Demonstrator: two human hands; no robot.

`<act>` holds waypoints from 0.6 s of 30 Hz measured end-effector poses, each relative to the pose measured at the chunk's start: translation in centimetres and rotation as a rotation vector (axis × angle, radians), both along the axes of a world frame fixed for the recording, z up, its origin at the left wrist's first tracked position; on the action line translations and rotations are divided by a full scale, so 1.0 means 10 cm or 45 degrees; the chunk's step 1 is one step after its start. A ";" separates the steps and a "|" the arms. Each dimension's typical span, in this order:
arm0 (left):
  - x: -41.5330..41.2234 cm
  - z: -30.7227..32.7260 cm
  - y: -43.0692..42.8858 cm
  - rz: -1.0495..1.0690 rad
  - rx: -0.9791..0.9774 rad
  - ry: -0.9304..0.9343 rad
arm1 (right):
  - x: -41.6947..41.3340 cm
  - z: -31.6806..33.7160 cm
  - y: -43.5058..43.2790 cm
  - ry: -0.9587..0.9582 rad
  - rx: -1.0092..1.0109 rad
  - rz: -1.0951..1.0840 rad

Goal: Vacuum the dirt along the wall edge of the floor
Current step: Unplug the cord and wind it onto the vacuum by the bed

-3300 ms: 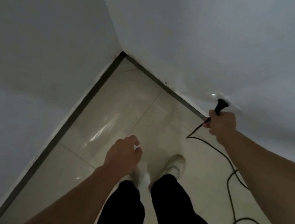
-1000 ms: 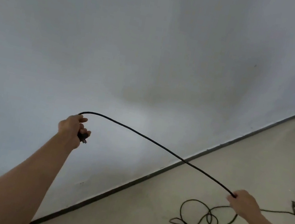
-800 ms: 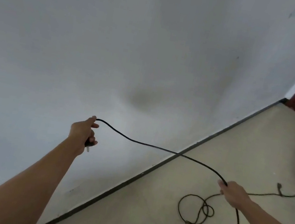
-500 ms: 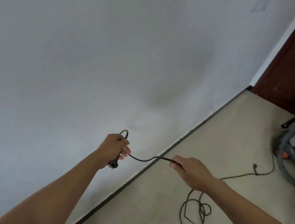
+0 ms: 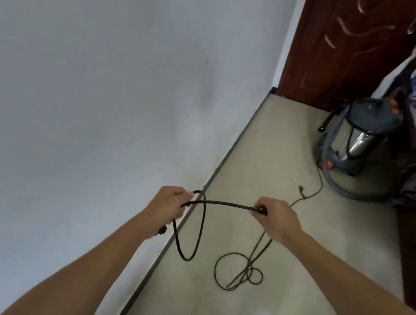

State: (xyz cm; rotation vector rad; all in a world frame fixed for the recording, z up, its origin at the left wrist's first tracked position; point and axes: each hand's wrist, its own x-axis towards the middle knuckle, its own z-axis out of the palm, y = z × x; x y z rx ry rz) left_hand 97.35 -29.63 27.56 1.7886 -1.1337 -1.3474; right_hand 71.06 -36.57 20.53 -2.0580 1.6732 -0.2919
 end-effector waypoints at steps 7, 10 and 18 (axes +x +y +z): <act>0.18 -0.03 -0.69 0.163 0.046 -0.158 | -1.53 -0.84 -0.88 0.069 0.531 -0.629; 0.09 -0.12 -0.94 0.068 0.049 -0.297 | -1.66 -0.83 -1.22 -0.106 0.526 -0.713; -0.39 -0.30 -1.70 0.107 -0.018 -0.380 | -1.07 0.00 -1.74 -0.218 0.384 0.117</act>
